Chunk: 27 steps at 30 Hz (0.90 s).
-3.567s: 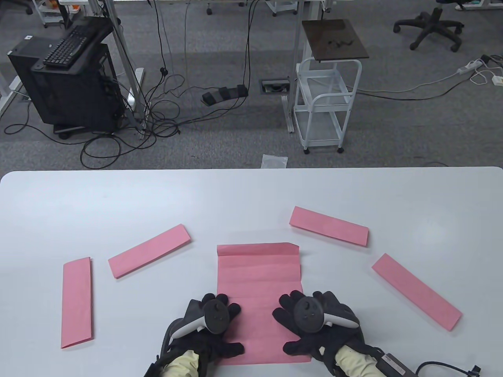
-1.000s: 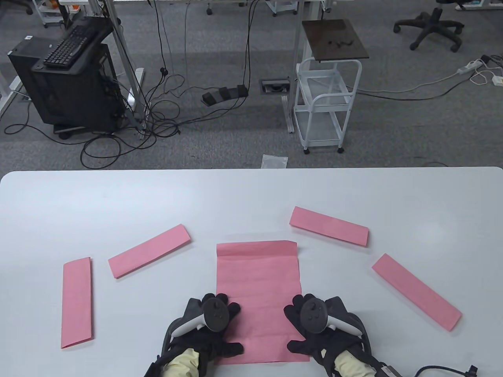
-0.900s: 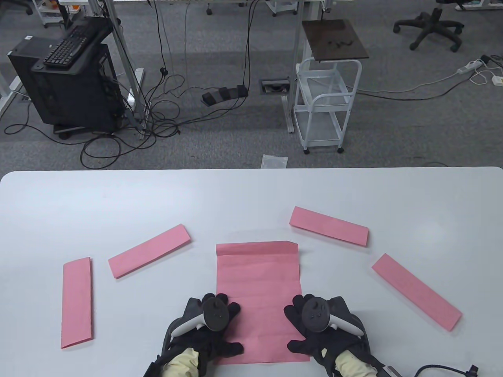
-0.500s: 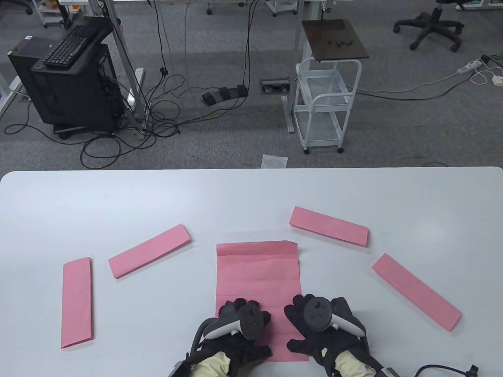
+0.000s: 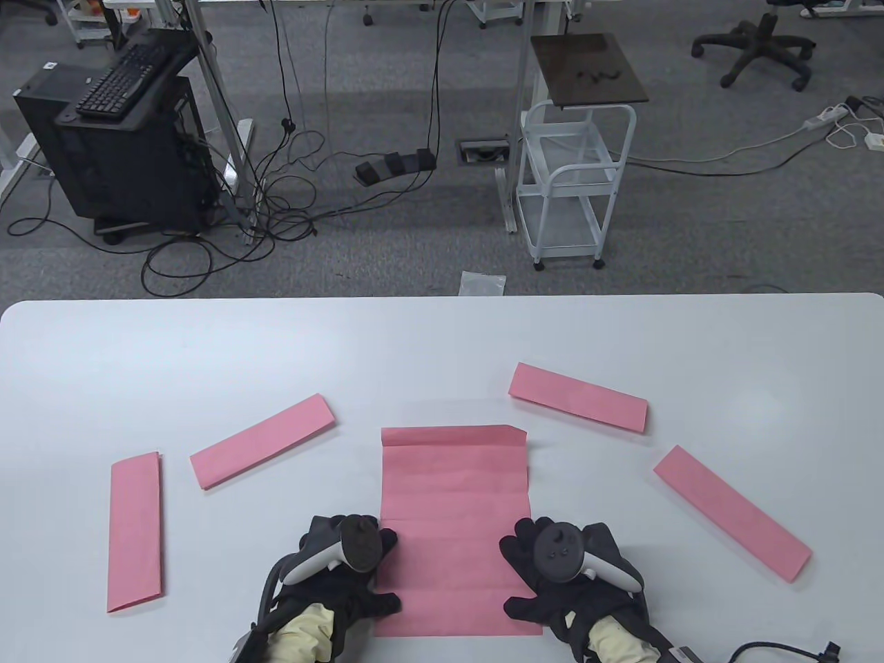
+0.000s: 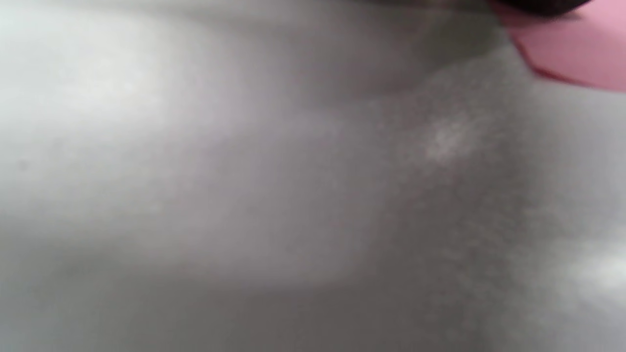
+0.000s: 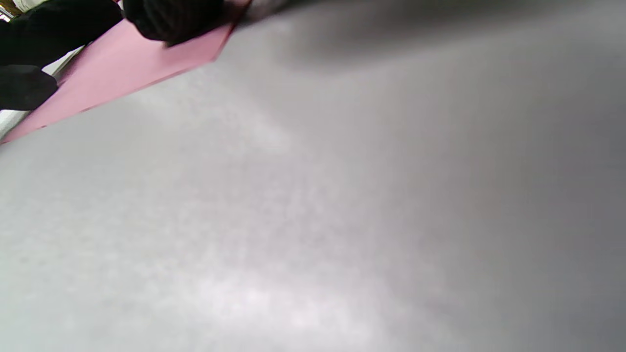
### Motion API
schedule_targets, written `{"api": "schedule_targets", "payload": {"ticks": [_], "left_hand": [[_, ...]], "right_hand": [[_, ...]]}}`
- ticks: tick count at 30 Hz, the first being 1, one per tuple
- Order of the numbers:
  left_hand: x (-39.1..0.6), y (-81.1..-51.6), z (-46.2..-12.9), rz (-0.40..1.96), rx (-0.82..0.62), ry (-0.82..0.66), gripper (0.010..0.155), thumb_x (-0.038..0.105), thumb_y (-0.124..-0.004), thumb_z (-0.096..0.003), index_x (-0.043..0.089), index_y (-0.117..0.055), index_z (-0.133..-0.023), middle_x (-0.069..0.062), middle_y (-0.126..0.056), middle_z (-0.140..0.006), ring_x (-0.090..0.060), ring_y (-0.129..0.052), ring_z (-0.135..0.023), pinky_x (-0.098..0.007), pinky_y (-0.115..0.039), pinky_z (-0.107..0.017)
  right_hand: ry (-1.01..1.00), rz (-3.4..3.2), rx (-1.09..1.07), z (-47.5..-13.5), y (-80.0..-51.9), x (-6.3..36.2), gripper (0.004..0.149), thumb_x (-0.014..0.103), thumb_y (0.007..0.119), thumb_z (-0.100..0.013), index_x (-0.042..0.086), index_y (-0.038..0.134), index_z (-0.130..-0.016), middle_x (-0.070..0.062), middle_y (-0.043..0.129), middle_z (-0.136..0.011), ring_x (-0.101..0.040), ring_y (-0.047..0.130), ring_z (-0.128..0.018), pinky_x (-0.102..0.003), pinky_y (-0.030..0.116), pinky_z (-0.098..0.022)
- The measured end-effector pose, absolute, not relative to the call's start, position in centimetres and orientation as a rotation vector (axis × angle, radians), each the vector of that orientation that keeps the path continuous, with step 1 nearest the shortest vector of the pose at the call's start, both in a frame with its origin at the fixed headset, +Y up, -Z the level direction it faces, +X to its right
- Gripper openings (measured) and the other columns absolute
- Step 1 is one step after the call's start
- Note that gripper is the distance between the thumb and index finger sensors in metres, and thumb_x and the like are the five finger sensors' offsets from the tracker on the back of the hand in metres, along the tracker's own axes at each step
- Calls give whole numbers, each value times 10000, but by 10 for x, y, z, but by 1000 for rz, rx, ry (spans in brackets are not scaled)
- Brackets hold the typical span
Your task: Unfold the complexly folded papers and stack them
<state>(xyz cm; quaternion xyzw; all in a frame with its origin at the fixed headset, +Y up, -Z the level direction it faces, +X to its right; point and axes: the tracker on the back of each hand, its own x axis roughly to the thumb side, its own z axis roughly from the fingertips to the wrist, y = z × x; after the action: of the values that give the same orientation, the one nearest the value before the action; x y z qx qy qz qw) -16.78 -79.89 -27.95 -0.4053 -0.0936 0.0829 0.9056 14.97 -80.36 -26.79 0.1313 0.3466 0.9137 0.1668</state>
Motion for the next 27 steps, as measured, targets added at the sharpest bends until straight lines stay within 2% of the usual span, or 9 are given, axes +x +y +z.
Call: {"api": "schedule_targets", "payload": {"ticks": [3,5,6,10,13,16,23,27], "left_hand": [[-165,-794,-281,153,-822,-221,872,621,-631,-484,438,54,-990,152,241,-1026,-280,245,-970,-579,123,-628],[-158,-787,-282,139,-732,-242,785,578,-584,-546,392,-4,-1042,52,203,-1069,-307,212,-986,-589,104,-635],[-151,-784,-281,153,-696,-296,784,587,-574,-546,369,-19,-1056,60,210,-1064,-305,209,-988,-592,97,-639],[-109,-782,-278,149,-736,-479,777,596,-572,-543,418,-6,-1045,98,255,-1039,-278,247,-977,-586,110,-647],[-84,-793,-282,49,-793,-528,786,601,-570,-541,416,8,-1040,103,243,-1046,-275,258,-967,-583,116,-643],[-86,-801,-291,24,-799,-508,823,681,-536,-490,455,86,-979,154,265,-1017,-253,265,-966,-582,120,-644],[-150,-803,-326,171,-756,-210,742,658,-508,-507,476,31,-984,246,198,-1035,-208,236,-994,-577,117,-652],[-166,-805,-331,201,-750,-172,716,649,-498,-511,492,18,-980,262,195,-1033,-194,249,-989,-573,126,-651]], "right_hand": [[994,2590,372,-268,-804,150,759,558,631,-490,446,106,-1028,193,-109,-1091,-90,-197,-971,-462,-147,-653],[994,2589,373,-268,-804,150,761,557,630,-491,445,103,-1028,192,-111,-1090,-91,-201,-969,-463,-149,-651],[997,2585,373,-268,-804,149,761,556,630,-491,443,102,-1028,192,-113,-1089,-91,-203,-968,-463,-151,-649],[998,2577,373,-268,-805,150,761,554,630,-493,443,100,-1028,194,-119,-1086,-89,-210,-964,-460,-160,-644],[998,2576,373,-268,-805,150,760,554,629,-493,444,100,-1027,195,-119,-1086,-87,-210,-964,-459,-160,-644],[997,2576,373,-268,-805,150,762,555,629,-493,444,98,-1028,195,-118,-1086,-86,-210,-963,-458,-161,-643],[998,2575,373,-268,-805,150,760,555,627,-494,443,97,-1028,194,-119,-1086,-88,-211,-963,-459,-162,-642],[1000,2573,373,-268,-806,150,760,554,627,-495,445,97,-1027,194,-122,-1085,-87,-212,-962,-458,-163,-641]]}}
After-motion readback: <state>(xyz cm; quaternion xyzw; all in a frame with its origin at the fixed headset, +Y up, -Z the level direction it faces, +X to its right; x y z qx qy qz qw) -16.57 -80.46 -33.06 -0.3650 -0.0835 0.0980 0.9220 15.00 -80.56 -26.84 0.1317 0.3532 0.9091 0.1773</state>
